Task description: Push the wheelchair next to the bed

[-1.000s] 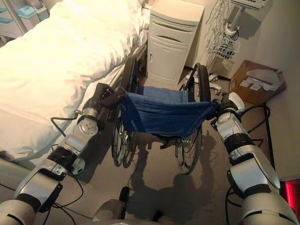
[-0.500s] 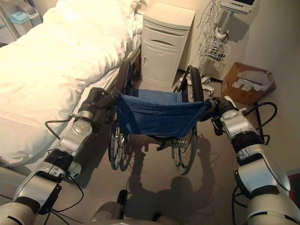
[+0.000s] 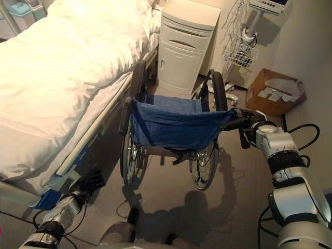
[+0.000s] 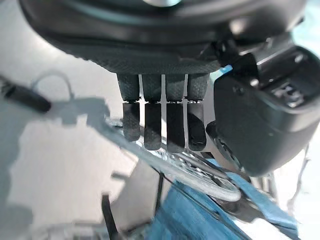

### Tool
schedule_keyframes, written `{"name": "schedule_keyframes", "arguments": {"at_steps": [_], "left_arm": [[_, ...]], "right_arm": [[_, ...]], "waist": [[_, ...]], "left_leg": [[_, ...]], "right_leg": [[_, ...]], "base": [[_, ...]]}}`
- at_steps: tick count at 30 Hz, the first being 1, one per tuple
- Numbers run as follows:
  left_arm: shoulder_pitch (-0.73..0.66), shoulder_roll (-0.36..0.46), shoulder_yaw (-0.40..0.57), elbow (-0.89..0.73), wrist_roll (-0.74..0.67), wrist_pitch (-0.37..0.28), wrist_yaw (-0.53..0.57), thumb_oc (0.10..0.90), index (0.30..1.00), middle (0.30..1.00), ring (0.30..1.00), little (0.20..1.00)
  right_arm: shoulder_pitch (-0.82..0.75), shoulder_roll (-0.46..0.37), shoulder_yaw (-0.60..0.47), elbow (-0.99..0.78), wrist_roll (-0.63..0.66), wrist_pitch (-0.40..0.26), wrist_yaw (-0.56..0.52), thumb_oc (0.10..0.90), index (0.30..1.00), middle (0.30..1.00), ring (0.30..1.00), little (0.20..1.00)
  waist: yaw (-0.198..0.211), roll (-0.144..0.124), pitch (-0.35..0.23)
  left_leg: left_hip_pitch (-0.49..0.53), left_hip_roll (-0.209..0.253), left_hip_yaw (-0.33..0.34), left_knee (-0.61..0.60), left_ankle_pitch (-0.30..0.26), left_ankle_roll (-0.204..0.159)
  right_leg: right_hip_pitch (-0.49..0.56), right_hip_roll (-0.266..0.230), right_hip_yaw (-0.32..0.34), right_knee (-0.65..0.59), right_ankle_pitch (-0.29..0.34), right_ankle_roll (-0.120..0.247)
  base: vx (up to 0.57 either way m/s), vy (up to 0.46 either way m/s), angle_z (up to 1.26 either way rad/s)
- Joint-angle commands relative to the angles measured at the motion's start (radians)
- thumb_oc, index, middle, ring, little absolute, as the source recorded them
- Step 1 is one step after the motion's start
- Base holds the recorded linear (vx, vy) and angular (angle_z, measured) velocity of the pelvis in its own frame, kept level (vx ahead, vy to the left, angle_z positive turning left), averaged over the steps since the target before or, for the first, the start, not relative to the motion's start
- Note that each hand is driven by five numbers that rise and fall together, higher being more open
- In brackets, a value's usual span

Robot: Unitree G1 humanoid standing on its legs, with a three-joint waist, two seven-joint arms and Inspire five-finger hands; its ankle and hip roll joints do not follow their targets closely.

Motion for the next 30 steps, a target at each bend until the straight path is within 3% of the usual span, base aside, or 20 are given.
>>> {"name": "schedule_keyframes", "arguments": {"at_steps": [1,8,11,13,18,30], "left_arm": [[-0.088,0.042,-0.026,-0.145,-0.104,-0.144,-0.12,0.8,0.9,0.9,0.9,0.9],[-0.069,0.068,-0.008,-0.131,-0.066,-0.127,-0.12,0.8,0.9,0.9,0.9,0.9],[-0.055,0.067,-0.006,-0.097,-0.063,-0.112,-0.123,0.8,0.9,0.9,0.9,0.9],[-0.03,0.057,0.002,-0.048,-0.081,-0.1,-0.148,0.8,0.9,0.9,0.9,0.9],[0.0,0.017,0.017,0.026,-0.1,-0.088,-0.186,0.8,0.9,0.9,0.9,0.9],[0.035,-0.036,0.031,0.121,-0.094,-0.07,-0.219,0.8,0.9,0.9,0.9,0.9]], "right_arm": [[-0.106,-0.007,-0.056,-0.155,0.202,-0.237,0.054,0.8,0.9,0.9,0.9,0.9],[-0.066,-0.027,-0.124,-0.16,0.33,-0.265,0.061,0.8,0.9,0.9,0.9,0.9],[-0.06,-0.039,-0.145,-0.15,0.384,-0.249,0.09,0.8,0.9,0.9,0.9,0.9],[-0.037,-0.045,-0.17,-0.152,0.507,-0.243,0.143,0.8,0.9,0.9,0.9,0.9],[0.013,-0.027,-0.216,-0.162,0.649,-0.185,0.215,0.8,0.9,0.9,0.9,0.9],[0.132,-0.035,-0.335,-0.086,0.644,-0.108,0.28,0.8,0.9,0.9,0.9,0.9]], "waist": [[0.061,0.016,-0.092],[0.053,0.015,-0.098],[0.049,0.014,-0.099],[0.042,0.011,-0.1],[0.029,0.004,-0.106],[-0.001,-0.013,-0.107]], "left_leg": [[0.089,-0.055,0.062,0.007,-0.156,0.054],[0.093,-0.051,0.066,0.004,-0.166,0.056],[0.094,-0.05,0.068,0.004,-0.169,0.057],[0.097,-0.049,0.07,0.001,-0.171,0.059],[0.101,-0.044,0.074,-0.002,-0.176,0.059],[0.11,-0.032,0.094,0.001,-0.192,0.059]], "right_leg": [[-0.116,-0.059,0.042,0.17,0.037,0.022],[-0.121,-0.054,0.042,0.162,0.032,0.023],[-0.121,-0.052,0.042,0.159,0.03,0.022],[-0.124,-0.046,0.048,0.156,0.028,0.019],[-0.13,-0.038,0.058,0.154,0.024,0.016],[-0.144,-0.022,0.077,0.142,0.029,0.013]], "base": [[0.0,0.0,0.0],[-0.01,-0.024,-0.09],[-0.01,-0.023,-0.01],[-0.01,-0.036,0.01],[0.0,-0.022,-0.04],[0.0,-0.04,-0.04]]}}
